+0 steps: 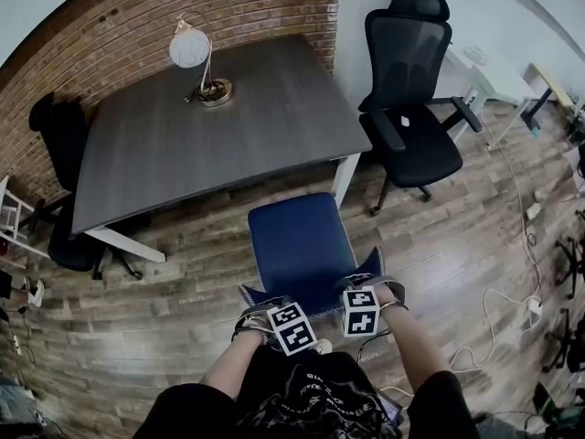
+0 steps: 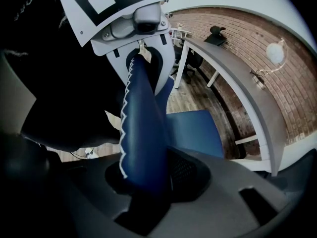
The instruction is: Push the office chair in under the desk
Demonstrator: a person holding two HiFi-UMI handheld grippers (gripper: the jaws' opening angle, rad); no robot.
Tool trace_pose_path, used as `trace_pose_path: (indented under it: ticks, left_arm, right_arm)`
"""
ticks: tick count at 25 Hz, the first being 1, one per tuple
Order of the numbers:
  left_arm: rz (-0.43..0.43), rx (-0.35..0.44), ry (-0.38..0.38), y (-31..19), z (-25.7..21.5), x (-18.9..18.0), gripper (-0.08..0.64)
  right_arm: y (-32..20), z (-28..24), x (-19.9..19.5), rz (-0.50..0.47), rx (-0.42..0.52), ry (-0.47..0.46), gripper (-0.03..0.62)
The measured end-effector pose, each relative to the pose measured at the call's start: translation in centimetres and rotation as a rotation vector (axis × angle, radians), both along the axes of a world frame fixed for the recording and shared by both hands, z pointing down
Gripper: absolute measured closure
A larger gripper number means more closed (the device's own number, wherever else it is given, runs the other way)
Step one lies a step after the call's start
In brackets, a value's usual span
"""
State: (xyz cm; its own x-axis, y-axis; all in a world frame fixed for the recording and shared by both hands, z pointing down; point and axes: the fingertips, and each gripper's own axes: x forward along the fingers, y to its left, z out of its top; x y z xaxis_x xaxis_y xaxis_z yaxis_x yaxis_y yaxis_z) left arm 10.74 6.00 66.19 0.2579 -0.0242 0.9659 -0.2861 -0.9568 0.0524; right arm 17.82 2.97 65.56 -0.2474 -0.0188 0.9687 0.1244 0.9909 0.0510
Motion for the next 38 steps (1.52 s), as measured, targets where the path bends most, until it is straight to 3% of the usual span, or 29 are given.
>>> trace_pose_path:
  ticks: [38]
  left_arm:
    - [0.034, 0.0, 0.002, -8.6, -0.2, -3.0, 0.471]
  right_arm:
    - [-8.4, -0.3, -3.0, 0.019, 0.007, 0.03, 0.485]
